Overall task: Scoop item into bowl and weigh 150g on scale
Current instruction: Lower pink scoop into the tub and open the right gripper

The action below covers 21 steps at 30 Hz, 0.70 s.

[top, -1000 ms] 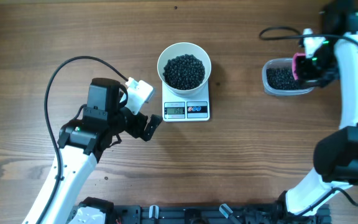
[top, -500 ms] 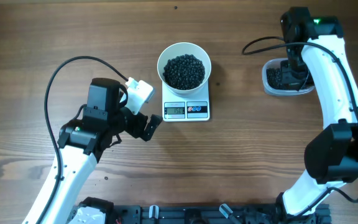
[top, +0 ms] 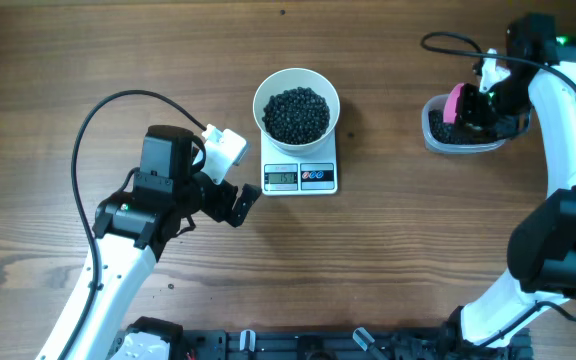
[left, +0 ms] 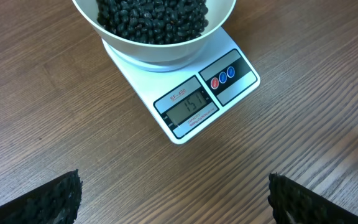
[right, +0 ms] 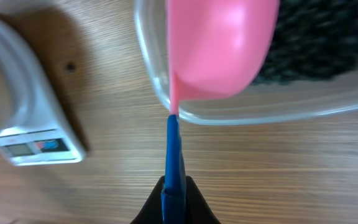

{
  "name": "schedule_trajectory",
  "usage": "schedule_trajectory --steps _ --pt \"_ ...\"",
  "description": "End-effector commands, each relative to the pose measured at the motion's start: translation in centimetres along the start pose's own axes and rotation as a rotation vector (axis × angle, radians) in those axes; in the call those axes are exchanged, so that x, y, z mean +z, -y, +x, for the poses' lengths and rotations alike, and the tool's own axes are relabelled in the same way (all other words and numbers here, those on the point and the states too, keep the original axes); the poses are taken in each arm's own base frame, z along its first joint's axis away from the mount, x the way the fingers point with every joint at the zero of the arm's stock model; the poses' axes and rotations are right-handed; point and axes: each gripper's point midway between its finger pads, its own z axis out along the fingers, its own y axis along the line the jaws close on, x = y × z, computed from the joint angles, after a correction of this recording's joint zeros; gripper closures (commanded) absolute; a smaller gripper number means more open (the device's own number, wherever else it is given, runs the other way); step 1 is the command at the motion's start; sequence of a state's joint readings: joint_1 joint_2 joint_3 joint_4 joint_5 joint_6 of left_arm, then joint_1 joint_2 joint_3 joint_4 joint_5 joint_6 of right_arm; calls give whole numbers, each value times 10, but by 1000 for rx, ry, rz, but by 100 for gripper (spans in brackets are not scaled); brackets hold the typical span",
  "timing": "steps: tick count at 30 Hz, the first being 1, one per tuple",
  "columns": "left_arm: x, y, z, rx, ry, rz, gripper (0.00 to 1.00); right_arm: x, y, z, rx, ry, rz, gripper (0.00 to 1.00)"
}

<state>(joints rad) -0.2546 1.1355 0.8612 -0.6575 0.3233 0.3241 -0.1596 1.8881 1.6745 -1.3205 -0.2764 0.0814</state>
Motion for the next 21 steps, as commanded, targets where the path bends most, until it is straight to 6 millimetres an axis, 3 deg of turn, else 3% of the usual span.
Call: schedule_trajectory --steps 1,5,13,16,18,21 --pt "4 4 4 0 -10 21 0 -2 -22 -2 10 17 -213 96" --pt "4 4 4 0 -10 21 0 3 -14 -8 96 34 -245 95" --pt "4 4 4 0 -10 21 0 23 10 3 268 -8 -240 91" --pt "4 4 4 0 -10 21 0 23 10 3 271 -8 -241 71" --pt "4 4 4 0 -10 21 0 23 10 3 271 -8 -241 32" --pt "4 4 4 0 -10 21 0 22 10 3 277 -7 -241 20"
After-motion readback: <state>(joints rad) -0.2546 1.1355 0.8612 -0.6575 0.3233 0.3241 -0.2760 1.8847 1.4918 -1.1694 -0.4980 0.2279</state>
